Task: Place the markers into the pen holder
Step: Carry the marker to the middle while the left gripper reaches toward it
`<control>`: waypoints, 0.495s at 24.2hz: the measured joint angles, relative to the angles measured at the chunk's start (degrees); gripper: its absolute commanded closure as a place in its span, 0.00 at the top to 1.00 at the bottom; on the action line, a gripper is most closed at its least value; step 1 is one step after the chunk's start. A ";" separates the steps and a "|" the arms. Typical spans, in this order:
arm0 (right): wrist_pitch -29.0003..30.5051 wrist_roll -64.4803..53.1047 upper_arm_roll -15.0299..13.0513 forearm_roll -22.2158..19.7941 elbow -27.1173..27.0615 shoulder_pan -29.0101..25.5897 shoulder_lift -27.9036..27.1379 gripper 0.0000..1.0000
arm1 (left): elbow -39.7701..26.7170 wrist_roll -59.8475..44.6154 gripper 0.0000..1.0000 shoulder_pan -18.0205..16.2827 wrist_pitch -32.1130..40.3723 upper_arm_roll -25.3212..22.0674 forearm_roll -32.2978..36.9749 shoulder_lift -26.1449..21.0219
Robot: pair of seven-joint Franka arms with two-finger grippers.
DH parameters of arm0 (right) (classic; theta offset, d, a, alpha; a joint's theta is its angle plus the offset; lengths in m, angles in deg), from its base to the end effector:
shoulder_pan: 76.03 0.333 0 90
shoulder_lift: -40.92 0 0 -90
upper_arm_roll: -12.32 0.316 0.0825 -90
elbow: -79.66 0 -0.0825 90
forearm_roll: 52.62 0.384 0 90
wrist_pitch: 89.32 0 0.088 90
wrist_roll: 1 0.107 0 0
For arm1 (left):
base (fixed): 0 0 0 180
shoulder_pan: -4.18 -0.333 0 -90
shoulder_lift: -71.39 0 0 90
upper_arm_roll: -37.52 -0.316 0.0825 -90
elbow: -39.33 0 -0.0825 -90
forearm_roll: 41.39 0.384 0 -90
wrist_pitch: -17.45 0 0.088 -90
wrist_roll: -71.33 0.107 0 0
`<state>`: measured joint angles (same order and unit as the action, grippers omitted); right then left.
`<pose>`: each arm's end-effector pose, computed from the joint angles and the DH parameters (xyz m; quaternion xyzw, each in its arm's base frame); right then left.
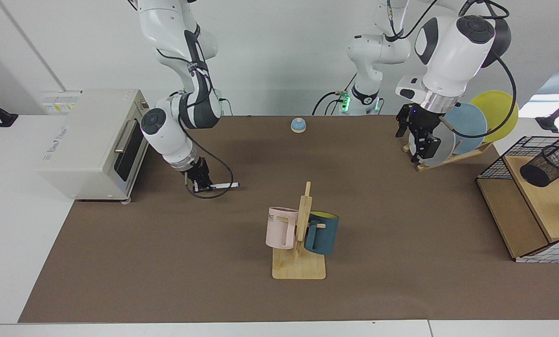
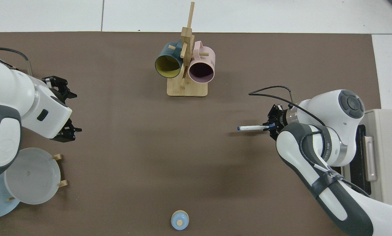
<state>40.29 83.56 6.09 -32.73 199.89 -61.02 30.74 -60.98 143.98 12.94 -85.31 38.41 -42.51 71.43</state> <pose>0.5622 0.0970 0.3367 -0.7107 0.6927 0.0931 0.0804 0.5591 -0.0968 0.5587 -0.7541 0.6564 -0.0235 0.0032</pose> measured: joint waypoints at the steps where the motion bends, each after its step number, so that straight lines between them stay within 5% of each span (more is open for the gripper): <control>1: -0.47 -0.01 0.02 1.17 -1.05 0.34 0.03 0.00 | 0.00 -0.13 1.00 0.01 0.00 0.37 0.00 0.00; 12: -2.24 0.07 0.34 13.21 -8.95 7.19 1.32 0.00 | -0.01 -6.75 1.00 0.34 -0.97 5.93 -2.09 0.02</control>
<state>38.04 83.63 6.43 -19.52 190.94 -53.83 32.07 -60.99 137.23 13.28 -86.28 44.34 -44.60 71.45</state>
